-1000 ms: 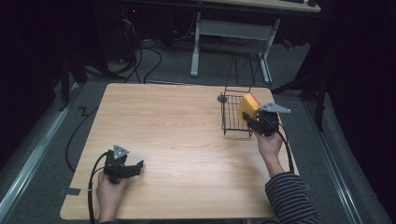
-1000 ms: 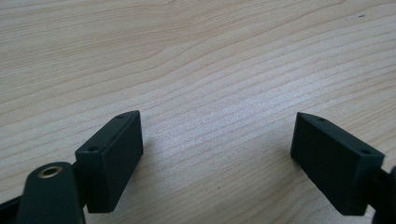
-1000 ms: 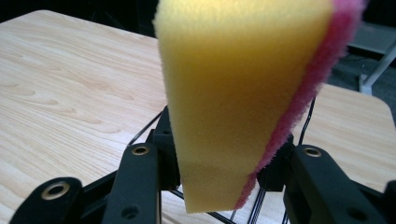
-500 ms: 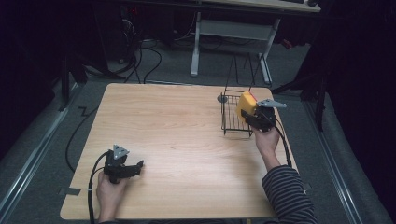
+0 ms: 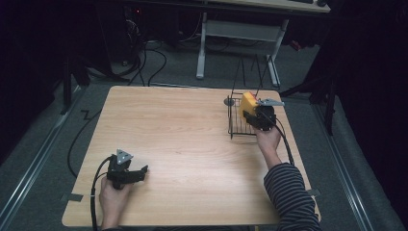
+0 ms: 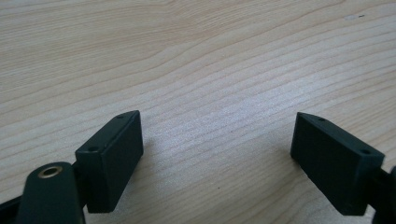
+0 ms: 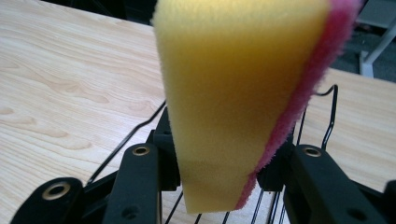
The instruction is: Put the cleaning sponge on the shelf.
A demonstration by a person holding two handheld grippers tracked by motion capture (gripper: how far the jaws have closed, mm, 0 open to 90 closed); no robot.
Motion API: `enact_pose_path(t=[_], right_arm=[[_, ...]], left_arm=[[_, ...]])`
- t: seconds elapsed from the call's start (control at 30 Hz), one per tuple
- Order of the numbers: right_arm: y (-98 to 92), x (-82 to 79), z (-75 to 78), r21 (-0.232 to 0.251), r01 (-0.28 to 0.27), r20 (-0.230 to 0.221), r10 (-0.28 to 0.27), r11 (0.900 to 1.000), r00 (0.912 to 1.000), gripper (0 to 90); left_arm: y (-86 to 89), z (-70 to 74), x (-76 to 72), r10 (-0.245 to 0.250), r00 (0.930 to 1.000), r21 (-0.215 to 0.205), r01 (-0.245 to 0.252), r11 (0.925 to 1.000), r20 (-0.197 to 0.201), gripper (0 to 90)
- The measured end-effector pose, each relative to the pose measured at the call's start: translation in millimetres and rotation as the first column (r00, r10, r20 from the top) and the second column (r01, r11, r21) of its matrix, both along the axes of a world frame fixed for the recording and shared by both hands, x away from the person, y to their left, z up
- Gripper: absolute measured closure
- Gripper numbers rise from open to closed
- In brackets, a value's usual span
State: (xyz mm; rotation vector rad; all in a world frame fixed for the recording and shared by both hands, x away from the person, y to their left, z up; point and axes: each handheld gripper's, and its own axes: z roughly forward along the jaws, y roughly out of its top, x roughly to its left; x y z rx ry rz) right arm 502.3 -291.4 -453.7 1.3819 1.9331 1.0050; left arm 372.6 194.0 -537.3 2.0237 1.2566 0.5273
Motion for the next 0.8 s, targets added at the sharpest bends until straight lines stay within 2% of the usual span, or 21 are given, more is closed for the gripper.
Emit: enact_pose_path(t=[0.13,0.8], right_arm=[[-1.4,4.0,-5.1,0.012,0.012,-0.025,-0.011,1.0,0.9996,60.7],[-5.5,16.4,-22.3,-0.009,0.039,-0.086,-0.039,0.999,0.9955,60.4]], left_arm=[[0.0,0.0,0.0,0.0,1.0,0.0,0.0,1.0,0.0,17.6],[0.0,0.0,0.0,0.0,1.0,0.0,0.0,1.0,0.0,17.5]])
